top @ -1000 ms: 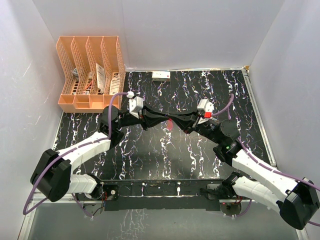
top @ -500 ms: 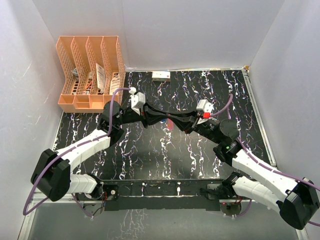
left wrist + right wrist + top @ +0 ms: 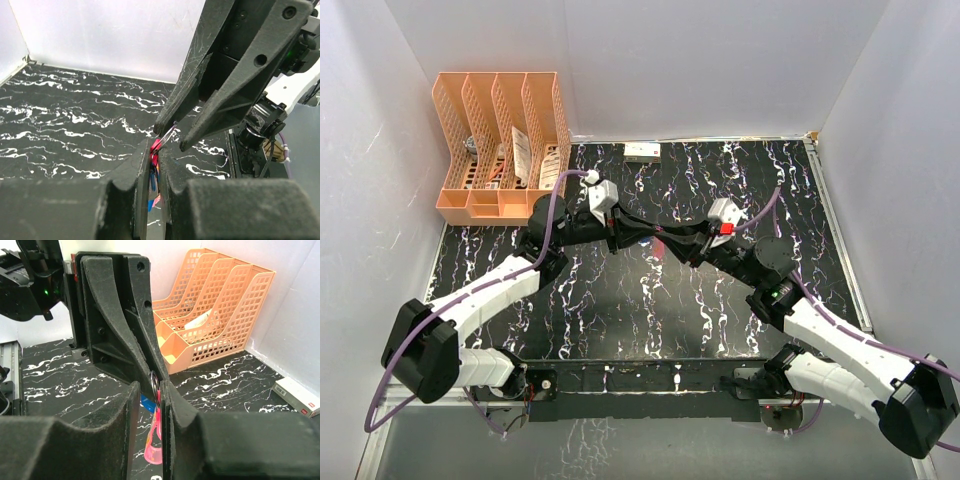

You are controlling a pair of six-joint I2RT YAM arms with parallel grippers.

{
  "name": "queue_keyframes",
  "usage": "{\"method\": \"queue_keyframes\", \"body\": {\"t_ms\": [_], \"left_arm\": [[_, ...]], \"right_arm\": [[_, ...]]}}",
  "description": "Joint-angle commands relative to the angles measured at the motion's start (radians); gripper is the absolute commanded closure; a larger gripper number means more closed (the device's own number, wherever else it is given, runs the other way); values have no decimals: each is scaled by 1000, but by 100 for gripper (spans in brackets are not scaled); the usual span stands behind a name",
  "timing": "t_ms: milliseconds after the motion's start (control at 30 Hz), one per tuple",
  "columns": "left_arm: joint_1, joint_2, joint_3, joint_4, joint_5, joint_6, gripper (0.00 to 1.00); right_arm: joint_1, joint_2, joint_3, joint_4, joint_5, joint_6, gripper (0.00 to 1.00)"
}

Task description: Put the keys on the keyring

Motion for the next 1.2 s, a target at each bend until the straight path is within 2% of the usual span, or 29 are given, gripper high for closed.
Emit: {"method": "queue_keyframes", "body": {"t_ms": [0,300,567,733,933,1167], "left_arm": [[12,-43,81,-116,-69,71,100],[13,-45,192,-438,-85,216,100],[13,-32,261,-622,-85,302,100],[13,-13,306,-704,-62,343,100],[12,30,393,-864,-16,415,100],[13,88,497,-1075,28,512,100]], "right_arm": [[5,-31,64,-40,1,-35,78],[6,-79,145,-238,84,-92,68],[5,-44,262,-462,134,-192,62],[6,-7,294,-519,110,-229,61],[5,32,325,-564,44,-260,64],[5,-12,299,-553,31,-296,62]]}}
